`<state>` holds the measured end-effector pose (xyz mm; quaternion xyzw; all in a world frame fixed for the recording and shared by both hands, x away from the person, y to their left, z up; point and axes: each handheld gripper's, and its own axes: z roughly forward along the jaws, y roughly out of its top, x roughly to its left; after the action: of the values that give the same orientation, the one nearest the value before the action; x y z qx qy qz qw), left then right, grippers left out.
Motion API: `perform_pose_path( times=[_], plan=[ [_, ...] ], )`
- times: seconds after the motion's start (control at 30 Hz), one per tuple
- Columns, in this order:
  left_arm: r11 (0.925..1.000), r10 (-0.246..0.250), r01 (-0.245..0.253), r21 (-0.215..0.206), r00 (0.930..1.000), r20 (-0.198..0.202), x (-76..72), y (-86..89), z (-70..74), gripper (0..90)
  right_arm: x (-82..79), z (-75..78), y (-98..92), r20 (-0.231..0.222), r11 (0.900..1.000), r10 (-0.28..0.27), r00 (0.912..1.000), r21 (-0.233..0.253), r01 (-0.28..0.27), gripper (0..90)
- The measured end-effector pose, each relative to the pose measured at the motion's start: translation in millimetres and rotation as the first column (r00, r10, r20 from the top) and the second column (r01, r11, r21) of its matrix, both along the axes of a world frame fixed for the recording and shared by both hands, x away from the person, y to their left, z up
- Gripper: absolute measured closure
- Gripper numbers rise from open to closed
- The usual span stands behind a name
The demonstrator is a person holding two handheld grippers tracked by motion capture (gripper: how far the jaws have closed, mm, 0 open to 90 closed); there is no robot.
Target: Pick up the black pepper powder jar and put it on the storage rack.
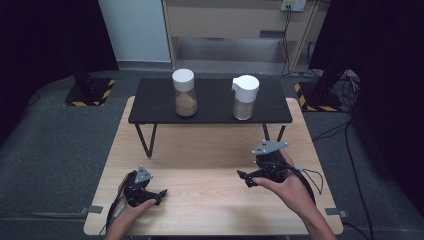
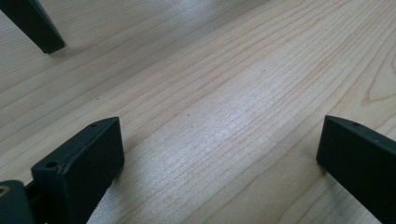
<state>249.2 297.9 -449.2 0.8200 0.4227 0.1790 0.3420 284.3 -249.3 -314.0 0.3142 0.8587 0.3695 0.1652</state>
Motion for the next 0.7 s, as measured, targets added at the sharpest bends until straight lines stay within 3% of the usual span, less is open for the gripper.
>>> perform_pose_path(
  times=[0.7],
  plan=[
    [0.9999,0.011,-0.011,-0.001,0.9999,0.002,-3.1,-1.3,-0.2,0.0,-4.9,-42.4,-13.4,-0.033,0.999,-0.048,0.9983,0.0,0.048,6.2]
  ],
)
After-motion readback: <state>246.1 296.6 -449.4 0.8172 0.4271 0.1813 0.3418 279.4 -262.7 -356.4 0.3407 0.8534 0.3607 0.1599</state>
